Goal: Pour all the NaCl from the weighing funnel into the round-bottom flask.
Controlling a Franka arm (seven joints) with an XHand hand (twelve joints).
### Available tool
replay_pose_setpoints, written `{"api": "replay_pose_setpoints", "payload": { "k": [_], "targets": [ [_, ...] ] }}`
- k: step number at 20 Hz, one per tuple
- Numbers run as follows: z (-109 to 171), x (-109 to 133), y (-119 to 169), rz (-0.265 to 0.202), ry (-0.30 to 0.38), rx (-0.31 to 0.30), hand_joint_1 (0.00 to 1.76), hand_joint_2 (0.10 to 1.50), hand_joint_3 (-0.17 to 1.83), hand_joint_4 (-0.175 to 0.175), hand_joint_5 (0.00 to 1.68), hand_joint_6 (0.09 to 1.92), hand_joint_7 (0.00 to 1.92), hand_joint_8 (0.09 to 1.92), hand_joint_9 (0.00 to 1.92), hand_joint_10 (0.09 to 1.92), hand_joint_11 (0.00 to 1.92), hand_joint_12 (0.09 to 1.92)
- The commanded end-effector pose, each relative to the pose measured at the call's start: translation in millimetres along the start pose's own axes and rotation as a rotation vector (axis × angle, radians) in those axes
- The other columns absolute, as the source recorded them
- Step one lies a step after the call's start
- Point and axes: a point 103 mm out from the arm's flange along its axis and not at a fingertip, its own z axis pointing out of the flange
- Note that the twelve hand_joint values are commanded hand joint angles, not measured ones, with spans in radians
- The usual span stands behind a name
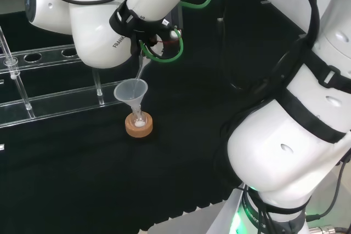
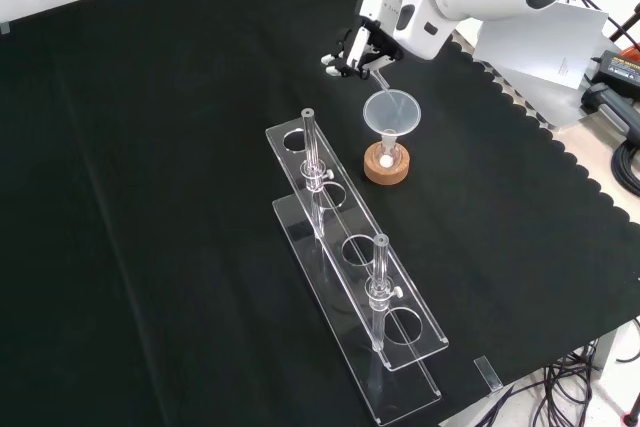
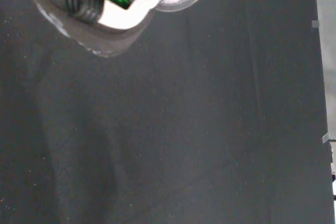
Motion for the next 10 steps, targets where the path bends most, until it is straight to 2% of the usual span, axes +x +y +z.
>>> {"api": "replay_pose_setpoints", "payload": {
  "k": [1, 10],
  "targets": [
    [-1.1, -0.7, 3.9, -0.012, -0.025, -0.001, 1.13, 0.72, 0.42, 0.175, 1.53, 0.09, 1.69, 0.09, 1.09, 0.15, 0.00, 1.39],
    [-4.2, -0.6, 11.2, -0.033, -0.084, -0.018, 1.13, 0.72, 0.42, 0.175, 1.53, 0.09, 1.69, 0.09, 1.09, 0.14, 0.00, 1.39]
  ]
}}
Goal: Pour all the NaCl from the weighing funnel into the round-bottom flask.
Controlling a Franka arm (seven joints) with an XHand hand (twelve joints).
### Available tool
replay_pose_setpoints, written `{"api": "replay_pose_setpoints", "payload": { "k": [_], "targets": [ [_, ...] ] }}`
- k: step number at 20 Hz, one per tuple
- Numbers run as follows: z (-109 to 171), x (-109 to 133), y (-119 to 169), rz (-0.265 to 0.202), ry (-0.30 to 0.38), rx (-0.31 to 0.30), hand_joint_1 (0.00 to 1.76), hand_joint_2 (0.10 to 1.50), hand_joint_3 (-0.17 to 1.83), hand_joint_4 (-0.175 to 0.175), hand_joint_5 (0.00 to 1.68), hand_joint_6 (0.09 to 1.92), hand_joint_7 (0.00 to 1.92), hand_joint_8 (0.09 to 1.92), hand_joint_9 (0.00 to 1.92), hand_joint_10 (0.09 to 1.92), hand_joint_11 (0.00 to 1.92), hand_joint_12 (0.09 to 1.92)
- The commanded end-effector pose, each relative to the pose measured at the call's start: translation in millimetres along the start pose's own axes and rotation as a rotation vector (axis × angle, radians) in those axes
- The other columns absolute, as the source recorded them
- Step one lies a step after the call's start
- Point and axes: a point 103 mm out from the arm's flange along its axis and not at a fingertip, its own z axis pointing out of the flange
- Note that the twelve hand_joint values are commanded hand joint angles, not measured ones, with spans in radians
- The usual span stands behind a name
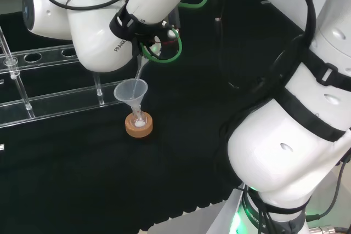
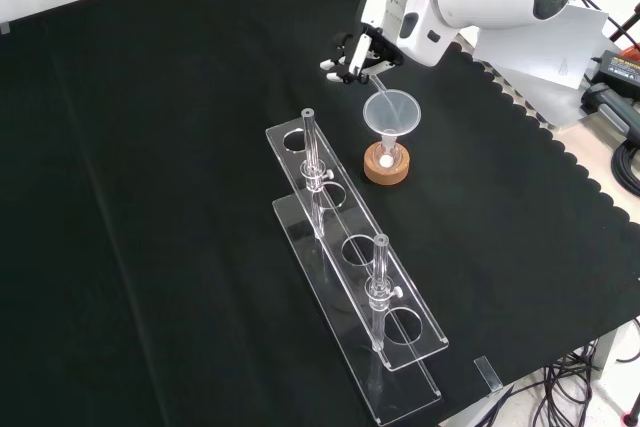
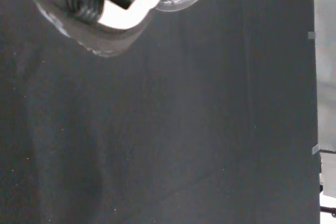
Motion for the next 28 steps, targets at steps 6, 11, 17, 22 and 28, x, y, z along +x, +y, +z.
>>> {"api": "replay_pose_setpoints", "payload": {
  "k": [6, 11, 17, 22, 28],
  "targets": [
    [-4.9, 3.5, 6.7, -0.011, -0.051, -0.027, 1.13, 0.72, 0.42, 0.175, 1.53, 0.09, 1.69, 0.09, 1.09, 0.14, 0.00, 1.39],
    [-7.9, -1.8, 11.0, 0.011, -0.063, -0.044, 1.13, 0.72, 0.42, 0.175, 1.52, 0.09, 1.69, 0.09, 1.09, 0.14, 0.00, 1.39],
    [-5.8, -0.4, 9.7, -0.002, -0.097, -0.023, 1.13, 0.73, 0.42, 0.175, 1.52, 0.09, 1.69, 0.09, 1.09, 0.14, 0.00, 1.39],
    [-3.3, 1.8, 9.1, -0.003, -0.126, -0.028, 1.13, 0.73, 0.42, 0.175, 1.52, 0.09, 1.69, 0.09, 1.10, 0.15, 0.00, 1.39],
    [-4.1, 3.8, 11.2, 0.019, -0.154, 0.019, 1.13, 0.73, 0.42, 0.175, 1.52, 0.09, 1.69, 0.09, 1.10, 0.15, 0.00, 1.39]
  ]
}}
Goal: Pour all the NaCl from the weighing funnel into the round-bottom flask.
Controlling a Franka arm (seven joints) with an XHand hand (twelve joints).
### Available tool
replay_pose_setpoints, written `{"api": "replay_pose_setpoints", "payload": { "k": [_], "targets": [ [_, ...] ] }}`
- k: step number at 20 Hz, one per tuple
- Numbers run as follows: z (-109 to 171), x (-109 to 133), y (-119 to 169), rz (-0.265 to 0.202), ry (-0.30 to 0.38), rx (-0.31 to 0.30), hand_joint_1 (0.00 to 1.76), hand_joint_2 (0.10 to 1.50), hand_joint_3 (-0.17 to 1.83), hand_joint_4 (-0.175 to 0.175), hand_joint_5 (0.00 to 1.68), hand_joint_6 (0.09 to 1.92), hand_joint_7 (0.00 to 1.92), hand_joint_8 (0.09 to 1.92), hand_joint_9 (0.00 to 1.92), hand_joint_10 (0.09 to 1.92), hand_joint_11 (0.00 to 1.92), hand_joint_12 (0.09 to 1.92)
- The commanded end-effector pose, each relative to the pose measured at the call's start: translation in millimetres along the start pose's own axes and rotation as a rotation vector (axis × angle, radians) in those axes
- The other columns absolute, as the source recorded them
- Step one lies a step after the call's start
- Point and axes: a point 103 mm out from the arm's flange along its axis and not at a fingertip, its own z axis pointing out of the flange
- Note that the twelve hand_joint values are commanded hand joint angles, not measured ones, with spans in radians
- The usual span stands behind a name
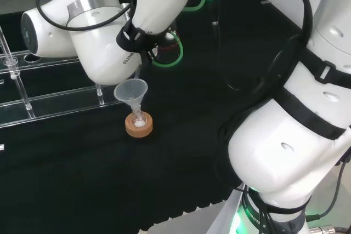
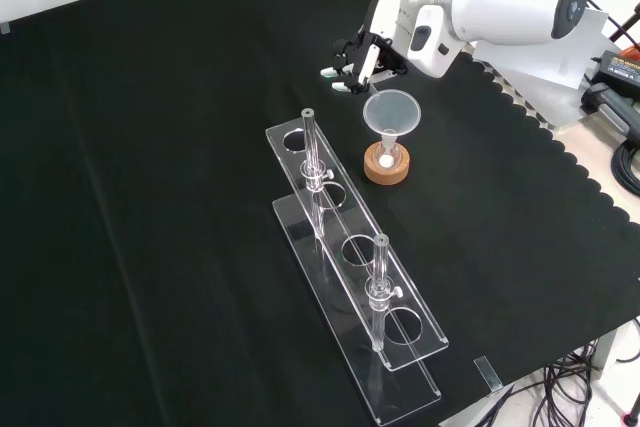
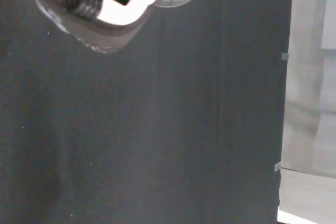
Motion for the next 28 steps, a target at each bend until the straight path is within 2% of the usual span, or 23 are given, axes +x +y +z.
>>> {"api": "replay_pose_setpoints", "payload": {
  "k": [1, 21, 28],
  "targets": [
    [-1.5, 2.6, 0.9, 0.010, -0.020, 0.038, 1.13, 0.73, 0.42, 0.175, 1.52, 0.09, 1.69, 0.09, 1.10, 0.15, 0.00, 1.39],
    [-13.5, -2.8, -5.1, 0.008, -0.076, 0.046, 1.13, 0.73, 0.42, 0.175, 1.52, 0.09, 1.70, 0.09, 1.11, 0.15, 0.00, 1.39],
    [-17.0, 2.4, -0.7, -0.011, -0.121, 0.043, 1.13, 0.73, 0.42, 0.175, 1.52, 0.09, 1.70, 0.09, 1.11, 0.15, 0.00, 1.39]
  ]
}}
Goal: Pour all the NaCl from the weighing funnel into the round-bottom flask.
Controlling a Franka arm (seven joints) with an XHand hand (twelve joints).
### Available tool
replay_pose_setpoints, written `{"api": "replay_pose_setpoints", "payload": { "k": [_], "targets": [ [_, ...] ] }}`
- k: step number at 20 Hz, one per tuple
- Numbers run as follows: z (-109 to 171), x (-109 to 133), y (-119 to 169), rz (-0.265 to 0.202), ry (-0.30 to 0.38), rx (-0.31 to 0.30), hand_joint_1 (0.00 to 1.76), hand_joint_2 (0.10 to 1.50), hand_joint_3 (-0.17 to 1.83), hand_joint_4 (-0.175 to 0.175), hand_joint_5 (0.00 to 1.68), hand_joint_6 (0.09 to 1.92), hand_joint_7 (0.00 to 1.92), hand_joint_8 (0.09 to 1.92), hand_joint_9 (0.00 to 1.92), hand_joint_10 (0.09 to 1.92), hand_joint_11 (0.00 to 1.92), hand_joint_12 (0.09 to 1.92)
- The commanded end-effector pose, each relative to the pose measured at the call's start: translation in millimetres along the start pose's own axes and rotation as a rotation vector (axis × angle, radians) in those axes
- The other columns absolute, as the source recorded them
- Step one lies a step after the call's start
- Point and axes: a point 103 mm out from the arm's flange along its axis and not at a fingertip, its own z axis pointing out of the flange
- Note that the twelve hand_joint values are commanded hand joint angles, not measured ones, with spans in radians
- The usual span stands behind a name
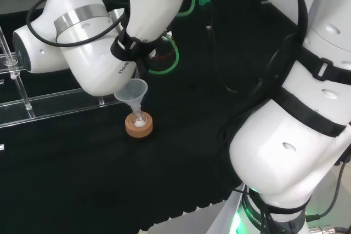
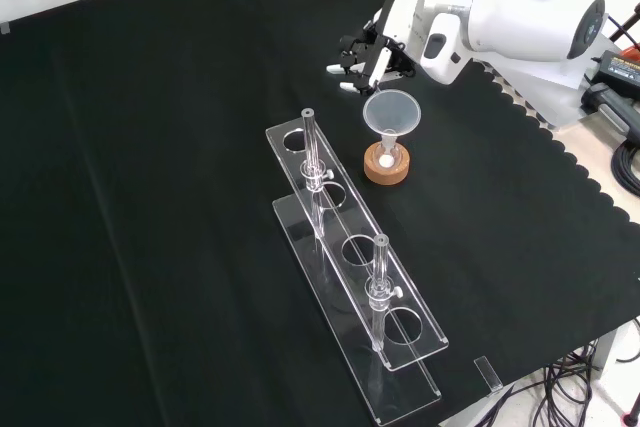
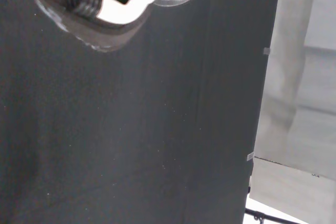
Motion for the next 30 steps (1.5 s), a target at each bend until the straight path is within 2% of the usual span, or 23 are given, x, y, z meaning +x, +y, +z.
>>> {"api": "replay_pose_setpoints", "payload": {
  "k": [1, 9, 14, 17, 20, 24, 30],
  "targets": [
    [-2.4, 1.5, 3.6, -0.010, -0.026, 0.002, 1.13, 0.73, 0.42, 0.175, 1.52, 0.09, 1.70, 0.09, 1.12, 0.15, 0.00, 1.39],
    [-12.2, -1.9, 3.3, -0.013, -0.070, -0.002, 1.13, 0.73, 0.42, 0.175, 1.52, 0.09, 1.70, 0.09, 1.12, 0.15, 0.00, 1.39],
    [-17.3, -1.2, -1.8, -0.014, -0.054, 0.009, 1.13, 0.73, 0.42, 0.175, 1.51, 0.09, 1.70, 0.09, 1.12, 0.14, 0.00, 1.39],
    [-21.2, 5.2, -3.2, -0.003, -0.064, -0.009, 1.13, 0.73, 0.42, 0.175, 1.51, 0.10, 1.70, 0.09, 1.12, 0.14, 0.00, 1.39],
    [-20.8, 6.5, -3.5, 0.012, -0.077, 0.013, 1.13, 0.73, 0.42, 0.175, 1.51, 0.10, 1.70, 0.09, 1.12, 0.14, 0.00, 1.39],
    [-21.5, 9.0, -5.2, 0.008, -0.073, 0.024, 1.13, 0.73, 0.42, 0.175, 1.51, 0.10, 1.70, 0.09, 1.12, 0.14, 0.00, 1.39],
    [-14.7, 6.1, -2.2, 0.017, -0.061, 0.017, 1.13, 0.73, 0.42, 0.175, 1.51, 0.10, 1.70, 0.09, 1.12, 0.14, 0.00, 1.39]
  ]
}}
